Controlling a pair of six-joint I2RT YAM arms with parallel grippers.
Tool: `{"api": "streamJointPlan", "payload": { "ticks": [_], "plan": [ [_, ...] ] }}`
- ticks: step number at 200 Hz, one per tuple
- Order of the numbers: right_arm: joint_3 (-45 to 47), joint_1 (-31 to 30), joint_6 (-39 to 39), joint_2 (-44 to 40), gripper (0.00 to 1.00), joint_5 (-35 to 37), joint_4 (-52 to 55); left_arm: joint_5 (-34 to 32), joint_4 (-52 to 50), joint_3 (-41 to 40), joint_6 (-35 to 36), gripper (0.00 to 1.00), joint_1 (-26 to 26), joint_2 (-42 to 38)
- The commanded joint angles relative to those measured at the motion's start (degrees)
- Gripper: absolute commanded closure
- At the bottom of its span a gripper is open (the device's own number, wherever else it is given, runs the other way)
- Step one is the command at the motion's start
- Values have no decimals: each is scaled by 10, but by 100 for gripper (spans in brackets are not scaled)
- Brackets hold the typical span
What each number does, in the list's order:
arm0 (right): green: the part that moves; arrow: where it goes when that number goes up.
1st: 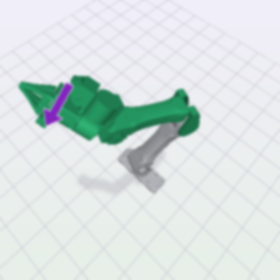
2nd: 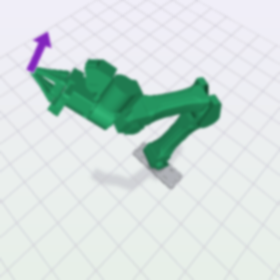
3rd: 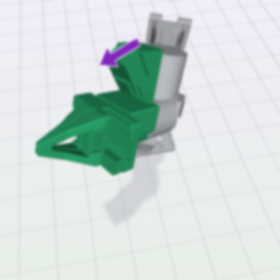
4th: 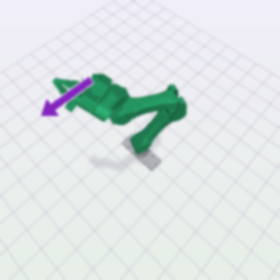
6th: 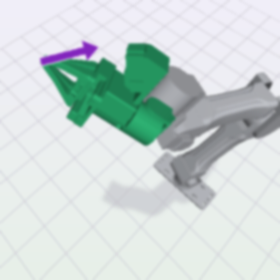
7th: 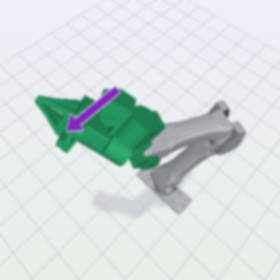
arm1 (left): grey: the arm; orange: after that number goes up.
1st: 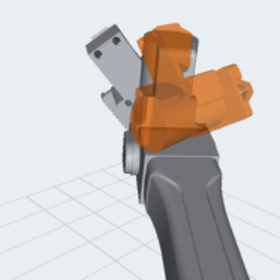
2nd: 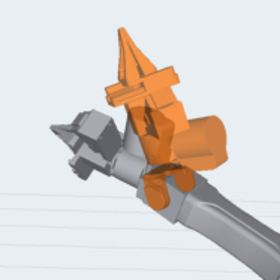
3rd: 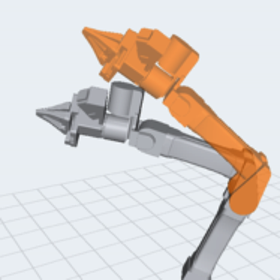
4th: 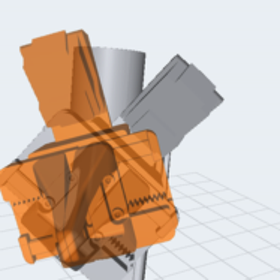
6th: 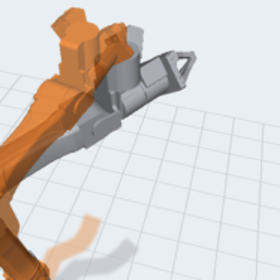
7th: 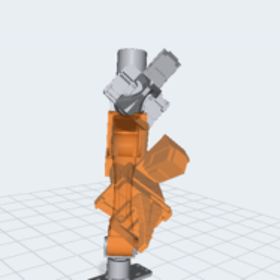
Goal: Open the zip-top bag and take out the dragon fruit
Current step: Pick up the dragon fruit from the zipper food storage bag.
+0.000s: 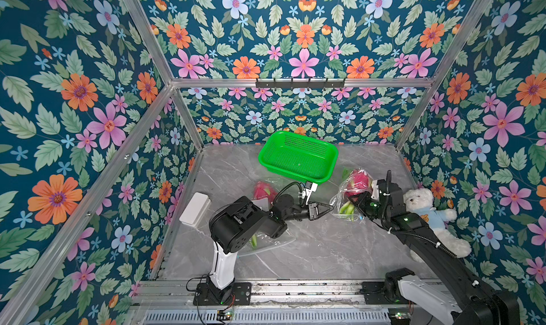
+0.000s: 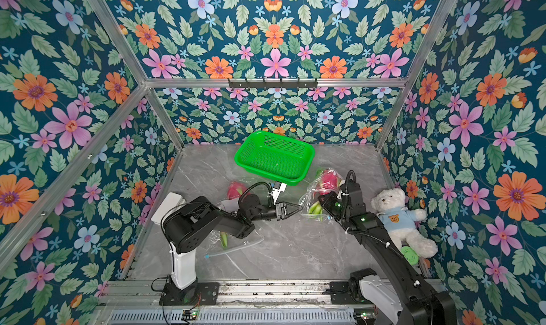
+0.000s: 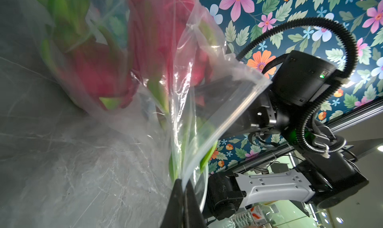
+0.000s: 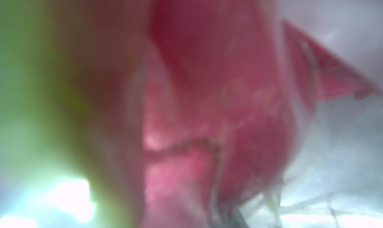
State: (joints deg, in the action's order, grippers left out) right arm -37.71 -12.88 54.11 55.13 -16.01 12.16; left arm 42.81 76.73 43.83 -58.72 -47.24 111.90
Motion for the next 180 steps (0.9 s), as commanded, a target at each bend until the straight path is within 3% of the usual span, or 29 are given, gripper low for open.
{"api": "streamJointPlan", "payload": {
  "ticks": [1, 55, 108, 126, 180],
  "plan": [
    [15, 25, 58, -9, 91, -33, -73, 12, -76, 11, 60, 100, -1, -11],
    [25, 41, 143, -21, 92, -140, -112, -32, -236, 58, 162, 100, -1, -26],
    [44, 41, 180, -42, 92, -174, -125, -72, -326, 112, 224, 100, -1, -21],
    [47, 41, 167, -53, 92, -133, -97, -76, -334, 129, 229, 100, -1, -14],
    [64, 46, 248, -8, 94, -162, -230, -99, -359, 154, 248, 100, -4, -11]
  ]
}}
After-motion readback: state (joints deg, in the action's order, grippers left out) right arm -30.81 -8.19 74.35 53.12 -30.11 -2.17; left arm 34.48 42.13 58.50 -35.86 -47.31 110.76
